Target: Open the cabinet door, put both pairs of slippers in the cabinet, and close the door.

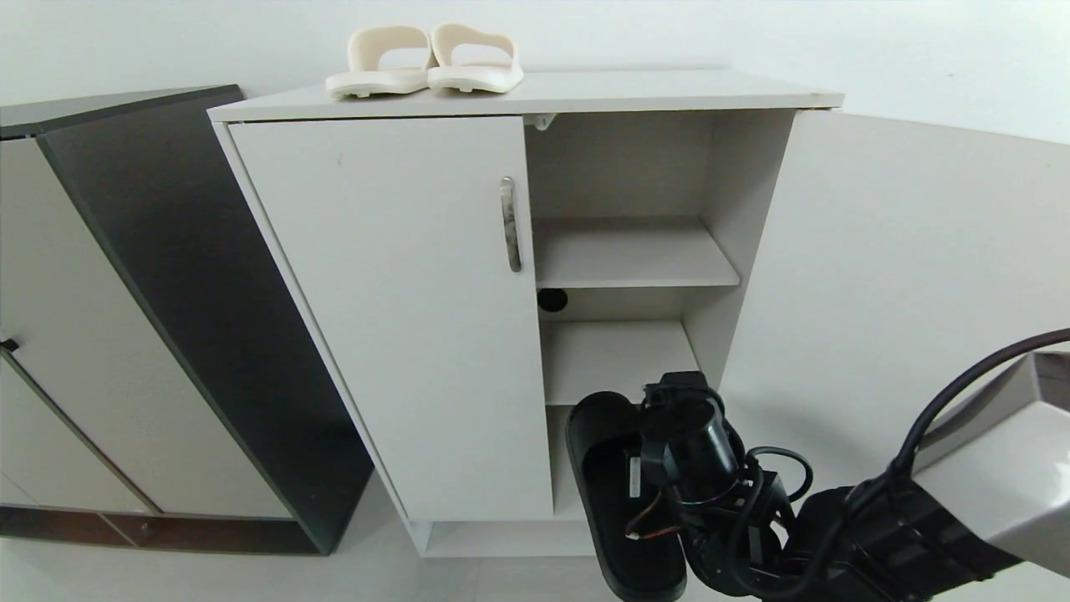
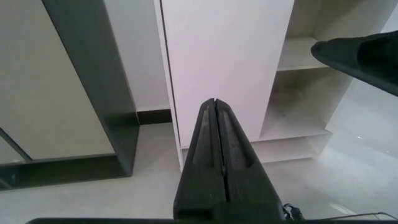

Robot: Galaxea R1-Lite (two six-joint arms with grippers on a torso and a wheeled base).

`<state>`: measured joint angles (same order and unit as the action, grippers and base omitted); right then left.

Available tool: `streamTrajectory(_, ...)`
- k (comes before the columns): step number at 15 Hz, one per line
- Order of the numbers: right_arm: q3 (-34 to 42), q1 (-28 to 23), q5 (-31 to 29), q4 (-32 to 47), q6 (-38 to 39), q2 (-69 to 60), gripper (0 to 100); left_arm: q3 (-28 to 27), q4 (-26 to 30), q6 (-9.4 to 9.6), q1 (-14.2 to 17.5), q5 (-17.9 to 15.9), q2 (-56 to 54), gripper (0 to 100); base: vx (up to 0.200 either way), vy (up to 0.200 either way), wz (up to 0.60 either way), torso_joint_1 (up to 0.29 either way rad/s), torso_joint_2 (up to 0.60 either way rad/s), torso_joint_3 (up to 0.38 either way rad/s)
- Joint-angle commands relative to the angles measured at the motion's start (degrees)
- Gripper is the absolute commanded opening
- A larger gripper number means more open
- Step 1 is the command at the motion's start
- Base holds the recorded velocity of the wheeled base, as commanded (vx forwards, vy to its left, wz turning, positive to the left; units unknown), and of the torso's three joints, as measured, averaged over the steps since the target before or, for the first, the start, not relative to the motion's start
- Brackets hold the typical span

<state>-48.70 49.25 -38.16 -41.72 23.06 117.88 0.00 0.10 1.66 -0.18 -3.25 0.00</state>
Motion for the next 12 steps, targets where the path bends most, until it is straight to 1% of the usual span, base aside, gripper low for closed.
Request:
streamTrajectory(1,-0.6,-0.9,-1.0,-3.8,-0.9,4.8,0,0.0,0.0,0.01,0.0,0.0,0.1,0,0.0,0.0,0.0,0.002,0.0,-0.11)
streamTrajectory(4,-0.8,-2.1,-1.1,-7.9,-3.9,5.8,0,0.0,0.0,0.01,0.0,0.0,0.1,0,0.0,0.0,0.0,0.004,0.0,-0.173)
streamTrajectory(7,-4.4,-3.3,-1.2,-9.3,-5.8,7.9,0,0.0,0.0,0.01,0.0,0.0,0.1,0,0.0,0.0,0.0,-0.001,0.0,-0.194)
streamTrajectory(9,-5.4,-3.8,-1.3,-10.3,-7.0,7.8,0,0.0,0.0,0.01,0.0,-0.1,0.1,0,0.0,0.0,0.0,0.005,0.0,-0.198)
streamTrajectory(12,-4.7,-4.0,-2.5,-18.1,-10.7,8.7,0,0.0,0.0,0.01,0.0,-0.1,0.1,0,0.0,0.0,0.0,0.002,0.0,-0.181)
